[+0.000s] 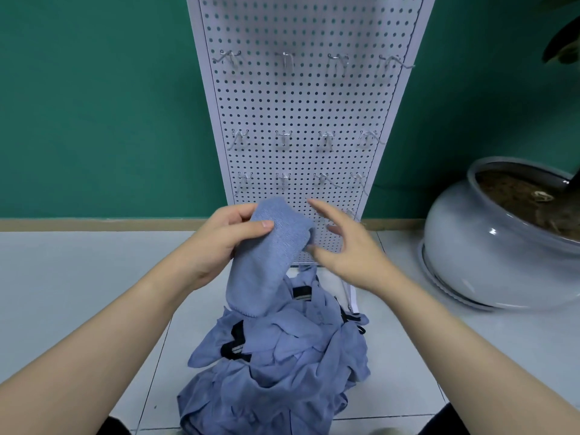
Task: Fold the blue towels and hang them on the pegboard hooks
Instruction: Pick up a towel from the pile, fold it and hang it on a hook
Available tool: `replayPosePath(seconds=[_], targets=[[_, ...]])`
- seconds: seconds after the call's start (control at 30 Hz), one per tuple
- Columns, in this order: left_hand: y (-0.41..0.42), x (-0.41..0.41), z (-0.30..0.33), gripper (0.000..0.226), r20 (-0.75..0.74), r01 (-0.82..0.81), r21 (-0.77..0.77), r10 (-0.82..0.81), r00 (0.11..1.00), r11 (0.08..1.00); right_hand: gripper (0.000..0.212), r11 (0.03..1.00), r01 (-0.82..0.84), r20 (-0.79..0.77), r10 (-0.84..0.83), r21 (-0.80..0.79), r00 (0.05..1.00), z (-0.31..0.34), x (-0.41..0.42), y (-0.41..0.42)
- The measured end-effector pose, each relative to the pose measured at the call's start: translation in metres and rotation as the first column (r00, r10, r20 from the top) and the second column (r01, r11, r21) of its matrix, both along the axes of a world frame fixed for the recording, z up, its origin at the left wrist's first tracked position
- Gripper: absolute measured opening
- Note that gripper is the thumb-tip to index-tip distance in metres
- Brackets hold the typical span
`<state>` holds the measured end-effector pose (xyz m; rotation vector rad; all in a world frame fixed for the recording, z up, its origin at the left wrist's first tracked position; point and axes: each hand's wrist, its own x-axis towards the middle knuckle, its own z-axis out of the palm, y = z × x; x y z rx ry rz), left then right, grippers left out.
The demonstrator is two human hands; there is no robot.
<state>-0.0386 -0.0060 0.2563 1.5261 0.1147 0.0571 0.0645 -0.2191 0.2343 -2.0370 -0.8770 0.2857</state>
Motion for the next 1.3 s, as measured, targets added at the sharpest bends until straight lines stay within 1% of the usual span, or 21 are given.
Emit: replayPosePath(seconds=[0.07,0.1,0.2,0.3,0.43,0.53,0.6,0.63,0.7,0.73,0.77,0.8,0.83,0.87,0.9,0.93,1.0,1.07,1.13,1.2,1.3], targets=[[0.004,0.000,0.004,0.044,0.024,0.002,-0.010,-0.001,1.000,1.000,0.081,0.996,-0.066,0.039,0.064,0.058,0.997,0.001,-0.016,0.010],[0.006,0.000,0.007,0.047,0.037,0.007,-0.019,-0.006,0.999,1.000,0.082,0.993,-0.063,0.074,0.056,0.096,0.996,-0.002,-0.021,0.016],[0.008,-0.001,0.010,0.052,0.045,0.036,-0.060,-0.034,0.998,0.998,0.079,0.982,0.009,0.167,-0.041,0.190,0.985,-0.006,-0.027,0.028],[0.004,-0.001,0.008,0.052,0.048,0.058,-0.109,-0.053,0.997,0.992,0.079,0.966,0.062,0.201,-0.115,0.251,0.973,-0.003,-0.028,0.033],[0.000,-0.001,0.007,0.054,0.057,0.050,-0.150,-0.042,0.998,0.987,0.072,0.959,0.038,0.291,-0.122,0.279,0.949,-0.004,-0.035,0.039],[0.001,-0.002,0.010,0.052,0.046,0.026,-0.127,-0.020,0.999,0.992,0.063,0.945,0.072,0.274,-0.165,0.320,0.947,-0.004,-0.040,0.041],[-0.001,-0.004,0.013,0.043,0.038,-0.005,-0.113,0.010,0.999,0.994,0.058,0.932,0.124,0.250,-0.217,0.341,0.944,0.000,-0.040,0.040],[-0.004,-0.005,0.013,0.035,0.039,-0.042,-0.081,0.045,0.998,0.996,0.057,0.929,0.144,0.236,-0.233,0.340,0.944,0.003,-0.041,0.039],[-0.010,-0.006,0.010,0.023,0.114,-0.187,0.090,0.177,0.978,0.978,0.053,0.930,0.176,0.206,-0.250,0.322,0.946,0.011,-0.042,0.036],[-0.013,-0.007,0.007,0.022,0.192,-0.296,0.200,0.259,0.947,0.934,0.047,0.930,0.192,0.189,-0.259,0.314,0.947,0.014,-0.042,0.036],[-0.017,-0.009,0.004,0.022,0.295,-0.408,0.304,0.322,0.900,0.861,0.037,0.928,0.215,0.169,-0.275,0.304,0.946,0.017,-0.042,0.035],[-0.020,-0.011,0.001,0.020,0.407,-0.496,0.397,0.336,0.849,0.772,0.027,0.927,0.242,0.142,-0.290,0.286,0.946,0.019,-0.041,0.034],[-0.024,-0.014,-0.001,0.018,0.500,-0.547,0.471,0.302,0.812,0.692,0.029,0.925,0.278,0.109,-0.314,0.261,0.943,0.021,-0.040,0.032],[-0.027,-0.016,-0.004,0.017,0.552,-0.560,0.522,0.246,0.797,0.644,0.033,0.920,0.309,0.069,-0.334,0.239,0.940,0.023,-0.039,0.031],[-0.031,-0.018,-0.008,0.019,0.557,-0.540,0.559,0.197,0.807,0.629,0.033,0.913,0.339,0.025,-0.354,0.227,0.935,0.025,-0.038,0.029],[-0.036,-0.021,-0.010,0.025,0.530,-0.503,0.588,0.168,0.831,0.634,0.032,0.905,0.364,-0.007,-0.371,0.219,0.928,0.028,-0.038,0.027],[-0.047,-0.024,-0.013,0.042,0.459,-0.430,0.629,0.137,0.878,0.647,0.029,0.893,0.392,-0.021,-0.397,0.221,0.917,0.034,-0.038,0.023],[-0.058,-0.026,-0.011,0.051,0.432,-0.389,0.645,0.105,0.896,0.658,0.026,0.881,0.412,-0.019,-0.419,0.232,0.908,0.042,-0.037,0.017],[-0.066,-0.024,-0.003,0.048,0.453,-0.403,0.628,0.108,0.885,0.666,0.026,0.876,0.427,-0.009,-0.437,0.225,0.900,0.052,-0.036,0.013],[-0.074,-0.018,0.010,0.039,0.488,-0.451,0.579,0.155,0.859,0.679,0.032,0.869,0.447,0.011,-0.460,0.214,0.888,0.065,-0.035,0.010],[-0.088,-0.004,0.031,0.029,0.524,-0.523,0.506,0.238,0.818,0.686,0.040,0.855,0.451,0.030,-0.474,0.255,0.880,0.086,-0.033,0.006]])
